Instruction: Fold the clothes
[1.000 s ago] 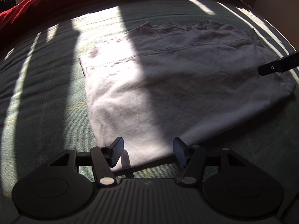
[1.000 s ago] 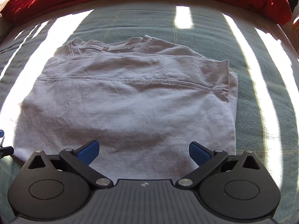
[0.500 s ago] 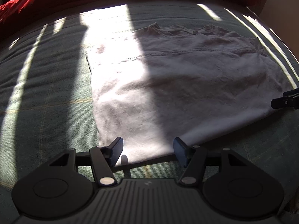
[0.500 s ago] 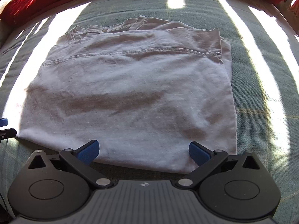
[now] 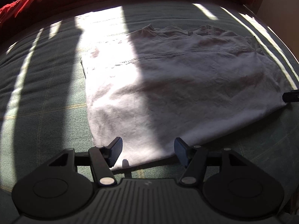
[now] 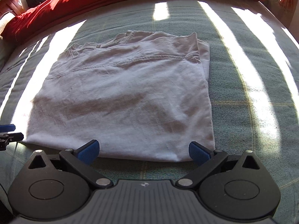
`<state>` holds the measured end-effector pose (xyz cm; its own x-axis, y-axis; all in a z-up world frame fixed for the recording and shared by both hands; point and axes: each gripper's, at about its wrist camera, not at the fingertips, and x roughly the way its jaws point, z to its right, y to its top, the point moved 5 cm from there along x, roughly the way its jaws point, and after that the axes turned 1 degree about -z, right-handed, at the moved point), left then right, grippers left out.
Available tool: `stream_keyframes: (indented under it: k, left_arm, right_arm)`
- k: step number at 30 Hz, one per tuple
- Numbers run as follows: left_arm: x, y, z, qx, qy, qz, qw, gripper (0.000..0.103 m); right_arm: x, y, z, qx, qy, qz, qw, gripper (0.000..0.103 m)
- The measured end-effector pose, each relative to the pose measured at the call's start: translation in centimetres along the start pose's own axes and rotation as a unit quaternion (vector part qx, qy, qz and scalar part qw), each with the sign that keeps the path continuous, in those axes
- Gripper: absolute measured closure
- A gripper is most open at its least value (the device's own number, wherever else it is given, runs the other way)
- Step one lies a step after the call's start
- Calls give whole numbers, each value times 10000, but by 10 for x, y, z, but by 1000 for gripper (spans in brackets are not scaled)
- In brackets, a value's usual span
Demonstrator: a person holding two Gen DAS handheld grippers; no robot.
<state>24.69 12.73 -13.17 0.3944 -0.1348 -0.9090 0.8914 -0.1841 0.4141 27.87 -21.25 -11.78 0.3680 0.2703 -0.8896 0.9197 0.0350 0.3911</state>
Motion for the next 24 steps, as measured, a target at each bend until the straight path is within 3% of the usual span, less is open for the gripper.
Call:
stream_keyframes:
  k: [4,7,9,13,18,21,24]
  left_arm:
    - [3,5,11,41,-126,22,9999,40]
    - [4,10,21,148,-243,55,9996,40]
    - [4,13,27,212,-314,69,9993,40]
    - [12,14,38,392,-351,-21,9986,40]
    - [15,9,34,277,-363,-122,9989,40]
    - [12,9,31,285,-325,-112,9990,40]
    - [11,10,29,266,-331,-101,9990,40]
  right_arm:
    - [-5,-2,2,58,144,84,9998,0]
    - [1,2,-19,-75,577,80,9983,0]
    - [8,2,-36,-169,932,-6,9955,0]
    - [24,-4,-51,-208,1068,-268,9937,0]
    - [22,-12,-37,-58,945,-414,9947,0]
    - [1,-4,-19,-24,705,-16,9975,0]
    - [-8,7,11,263,156,348,9989,0]
